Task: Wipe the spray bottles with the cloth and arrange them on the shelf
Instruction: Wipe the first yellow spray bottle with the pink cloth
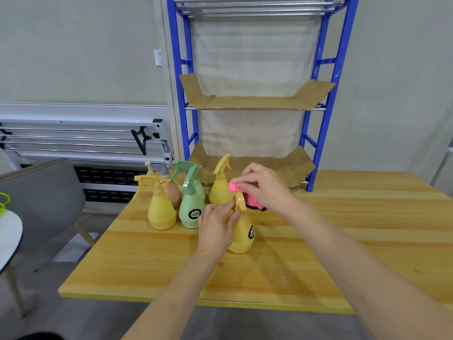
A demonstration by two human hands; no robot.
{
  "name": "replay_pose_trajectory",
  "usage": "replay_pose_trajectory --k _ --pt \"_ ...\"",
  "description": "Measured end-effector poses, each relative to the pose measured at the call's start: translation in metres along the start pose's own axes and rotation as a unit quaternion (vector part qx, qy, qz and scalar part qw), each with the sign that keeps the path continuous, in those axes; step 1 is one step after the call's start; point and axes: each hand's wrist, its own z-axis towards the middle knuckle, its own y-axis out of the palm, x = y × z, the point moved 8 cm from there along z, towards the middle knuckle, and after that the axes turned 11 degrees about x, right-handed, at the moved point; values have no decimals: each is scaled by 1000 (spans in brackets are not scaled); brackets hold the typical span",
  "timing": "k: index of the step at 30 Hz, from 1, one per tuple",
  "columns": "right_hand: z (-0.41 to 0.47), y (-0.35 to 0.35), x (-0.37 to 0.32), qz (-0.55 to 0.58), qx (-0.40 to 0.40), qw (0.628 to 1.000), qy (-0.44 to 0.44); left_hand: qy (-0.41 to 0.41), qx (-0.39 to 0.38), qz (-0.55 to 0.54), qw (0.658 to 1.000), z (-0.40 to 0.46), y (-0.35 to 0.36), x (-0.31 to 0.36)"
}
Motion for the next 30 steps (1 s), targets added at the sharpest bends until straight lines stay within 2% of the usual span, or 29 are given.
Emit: replay_pose_trajectory --k 10,15,18,23,30 --pt "-54 0 8 110 35 993 23 15 9 19 1000 -1 3 -1" --pt "-79 1 15 219 22 966 135 10 33 2 999 -1 1 -5" --pt "-94 -4 25 267 66 942 192 -5 10 -4 1000 2 -1 1" --pt "-99 -20 46 256 182 918 243 -49 1 -54 997 -7 -11 0" --pt "-66 -14 39 244 186 924 228 -80 7 -121 989 -1 -13 20"
